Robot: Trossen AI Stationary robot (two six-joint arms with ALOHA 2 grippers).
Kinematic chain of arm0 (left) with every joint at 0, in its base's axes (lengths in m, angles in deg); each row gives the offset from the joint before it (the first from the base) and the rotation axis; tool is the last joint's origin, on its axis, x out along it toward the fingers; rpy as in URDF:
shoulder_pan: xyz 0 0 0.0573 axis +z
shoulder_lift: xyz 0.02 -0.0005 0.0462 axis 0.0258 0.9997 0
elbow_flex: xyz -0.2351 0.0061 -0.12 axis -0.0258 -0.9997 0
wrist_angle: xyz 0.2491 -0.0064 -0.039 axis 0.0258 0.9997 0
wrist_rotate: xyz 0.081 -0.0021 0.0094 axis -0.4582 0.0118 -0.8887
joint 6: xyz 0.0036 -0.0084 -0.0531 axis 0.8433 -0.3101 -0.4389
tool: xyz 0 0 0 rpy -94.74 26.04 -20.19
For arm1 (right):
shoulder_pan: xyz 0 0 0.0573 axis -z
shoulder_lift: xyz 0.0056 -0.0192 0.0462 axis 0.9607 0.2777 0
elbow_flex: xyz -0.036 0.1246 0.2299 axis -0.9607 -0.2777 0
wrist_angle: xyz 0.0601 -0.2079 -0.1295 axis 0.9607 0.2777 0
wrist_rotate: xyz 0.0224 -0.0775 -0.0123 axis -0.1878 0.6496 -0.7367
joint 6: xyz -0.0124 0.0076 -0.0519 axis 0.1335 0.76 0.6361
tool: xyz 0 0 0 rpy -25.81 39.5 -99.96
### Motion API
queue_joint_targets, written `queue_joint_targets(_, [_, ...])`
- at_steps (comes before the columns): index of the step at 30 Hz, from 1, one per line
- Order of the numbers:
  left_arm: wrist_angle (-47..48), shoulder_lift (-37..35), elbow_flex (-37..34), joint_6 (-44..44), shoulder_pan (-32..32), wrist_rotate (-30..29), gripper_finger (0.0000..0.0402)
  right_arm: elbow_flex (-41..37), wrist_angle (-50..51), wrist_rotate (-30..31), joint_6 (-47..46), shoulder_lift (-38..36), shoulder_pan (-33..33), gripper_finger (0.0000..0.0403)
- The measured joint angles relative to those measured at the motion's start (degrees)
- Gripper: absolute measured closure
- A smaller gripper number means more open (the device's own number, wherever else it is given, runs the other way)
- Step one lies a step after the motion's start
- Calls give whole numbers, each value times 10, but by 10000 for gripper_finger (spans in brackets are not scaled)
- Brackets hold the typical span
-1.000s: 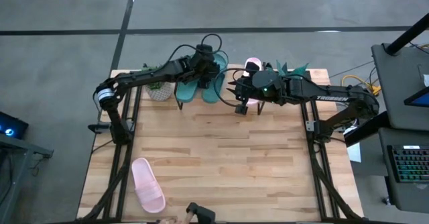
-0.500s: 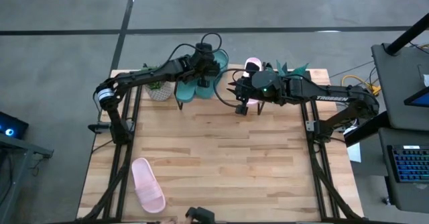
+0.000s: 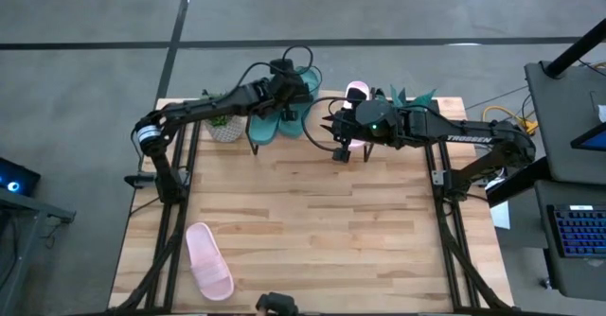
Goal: Pick and place slides into the shelf
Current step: Adjust the green slides on the shelf, then put the pink slide on the shelf
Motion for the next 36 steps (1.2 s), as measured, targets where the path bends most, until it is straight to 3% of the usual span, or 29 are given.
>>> queue_joint_targets(9, [4, 0, -6, -19, -2, -29, 400, 0, 0, 0, 4, 0, 0, 332])
queue_joint_targets(13, [5, -1, -6, -25, -2, -32, 381, 0, 0, 0, 4, 0, 0, 327])
queue_joint_targets(31, [38, -2, -6, -26, -17, -35, 126, 0, 4, 0, 4, 0, 0, 328])
queue_joint_targets(36, [50, -2, -1, -25, -34, -84, 78, 0, 4, 0, 4, 0, 0, 327])
